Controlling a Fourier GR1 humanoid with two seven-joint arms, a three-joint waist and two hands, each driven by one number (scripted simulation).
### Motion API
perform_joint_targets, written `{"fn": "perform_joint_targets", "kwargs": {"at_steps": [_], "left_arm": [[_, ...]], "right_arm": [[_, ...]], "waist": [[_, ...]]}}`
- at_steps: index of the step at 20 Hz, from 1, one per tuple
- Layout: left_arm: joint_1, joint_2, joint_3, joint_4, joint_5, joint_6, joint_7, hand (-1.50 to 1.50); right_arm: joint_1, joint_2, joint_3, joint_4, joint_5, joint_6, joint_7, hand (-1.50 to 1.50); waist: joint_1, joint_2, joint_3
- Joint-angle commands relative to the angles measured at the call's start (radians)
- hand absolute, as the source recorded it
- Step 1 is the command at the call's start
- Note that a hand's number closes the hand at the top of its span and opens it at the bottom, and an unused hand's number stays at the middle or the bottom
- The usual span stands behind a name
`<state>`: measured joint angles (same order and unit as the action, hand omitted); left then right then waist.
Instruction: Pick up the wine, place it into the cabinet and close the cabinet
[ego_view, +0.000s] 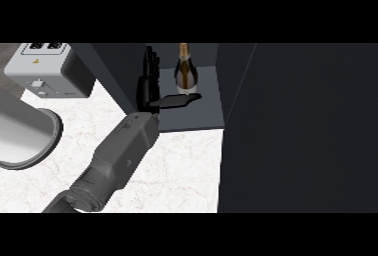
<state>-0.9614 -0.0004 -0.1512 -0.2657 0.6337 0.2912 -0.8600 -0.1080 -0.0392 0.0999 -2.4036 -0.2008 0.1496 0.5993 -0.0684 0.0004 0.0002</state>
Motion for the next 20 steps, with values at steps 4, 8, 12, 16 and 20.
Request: {"fn": "perform_joint_targets", "kwargs": {"at_steps": [4,8,12,16,20], "left_arm": [[0.248,0.000,-0.264,-0.284,0.144,0.103,0.030,-1.50],[0.312,0.000,-0.426,-0.511,0.203,0.306,0.088,-1.50],[0.458,0.000,-0.565,-0.709,0.174,0.429,0.044,-1.50],[0.545,0.001,-0.555,-0.859,0.061,0.465,0.118,-1.50],[0.640,0.011,-0.610,-1.024,0.020,0.500,0.144,-1.50]], "right_arm": [[0.042,-0.023,-0.031,-0.070,-0.032,0.008,0.024,-1.50],[0.050,-0.001,-0.010,-0.101,0.009,-0.025,0.029,-1.50],[0.005,-0.028,-0.075,-0.025,-0.016,-0.003,-0.015,-1.50],[0.087,-0.042,-0.082,-0.132,-0.053,0.001,0.024,-1.50],[0.130,-0.044,-0.094,-0.164,-0.074,0.019,0.015,-1.50]], "waist": [[0.032,-0.005,-0.001],[0.045,-0.007,0.000],[0.063,-0.005,0.000],[0.071,-0.007,0.000],[0.068,-0.007,0.000]]}}
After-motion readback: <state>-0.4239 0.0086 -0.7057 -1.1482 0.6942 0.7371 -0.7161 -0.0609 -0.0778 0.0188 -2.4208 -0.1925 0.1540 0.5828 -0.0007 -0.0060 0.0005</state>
